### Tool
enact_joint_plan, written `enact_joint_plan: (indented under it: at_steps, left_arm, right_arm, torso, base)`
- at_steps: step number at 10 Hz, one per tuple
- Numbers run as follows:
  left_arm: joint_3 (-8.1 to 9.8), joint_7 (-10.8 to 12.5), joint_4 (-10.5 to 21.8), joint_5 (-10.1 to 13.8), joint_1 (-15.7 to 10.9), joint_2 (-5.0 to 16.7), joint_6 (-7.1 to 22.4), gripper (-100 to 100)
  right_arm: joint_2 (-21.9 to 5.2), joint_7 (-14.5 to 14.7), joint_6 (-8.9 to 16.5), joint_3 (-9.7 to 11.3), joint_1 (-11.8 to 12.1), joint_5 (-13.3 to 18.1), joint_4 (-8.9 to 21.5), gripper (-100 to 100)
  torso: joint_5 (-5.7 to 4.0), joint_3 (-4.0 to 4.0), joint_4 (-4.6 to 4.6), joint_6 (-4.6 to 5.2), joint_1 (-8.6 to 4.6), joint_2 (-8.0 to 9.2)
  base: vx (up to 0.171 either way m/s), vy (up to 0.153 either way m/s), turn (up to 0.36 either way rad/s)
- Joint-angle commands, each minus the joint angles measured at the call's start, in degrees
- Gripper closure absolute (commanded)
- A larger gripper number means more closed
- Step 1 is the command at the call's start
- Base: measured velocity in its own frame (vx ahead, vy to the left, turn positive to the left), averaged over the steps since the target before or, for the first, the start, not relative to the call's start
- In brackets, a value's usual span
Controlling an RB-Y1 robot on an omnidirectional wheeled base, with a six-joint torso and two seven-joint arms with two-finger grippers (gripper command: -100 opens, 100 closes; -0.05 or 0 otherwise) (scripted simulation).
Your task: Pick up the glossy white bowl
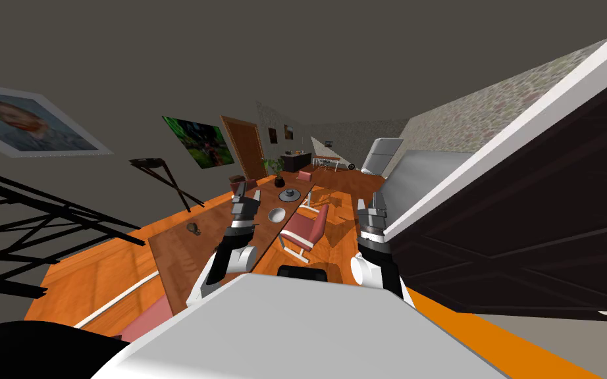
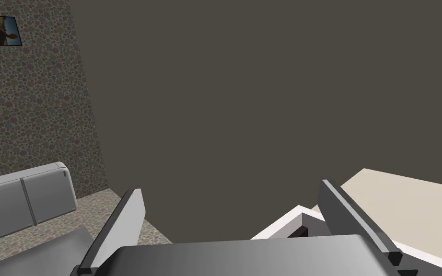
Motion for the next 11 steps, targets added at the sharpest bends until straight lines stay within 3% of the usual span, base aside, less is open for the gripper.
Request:
enact_joint_plan:
  at_steps: [1,6,11]
  left_arm:
    - [-0.12,0.95,0.57,-0.16,-1.01,2.39,2.47,-100]
    - [-0.44,3.88,2.63,-0.62,-4.23,5.74,9.71,-100]
    - [-0.62,5.73,4.13,-0.86,-6.36,6.69,16.22,-100]
  right_arm:
    - [0.00,0.00,0.00,0.00,0.00,0.00,0.00,0]
    - [0.01,0.00,0.00,0.01,-0.01,0.00,0.00,0]
    - [0.00,0.00,0.00,0.01,-0.01,0.00,0.00,0]
  torso:
    - [0.00,0.00,0.00,0.00,0.00,0.00]
    - [-0.05,0.05,0.02,0.01,-0.21,0.10]
    - [-0.04,0.07,0.02,0.01,-0.17,0.12]
  base:
    - [-0.020,-0.036,-0.050]
    - [-0.036,-0.064,-0.044]
    - [-0.027,-0.043,-0.031]
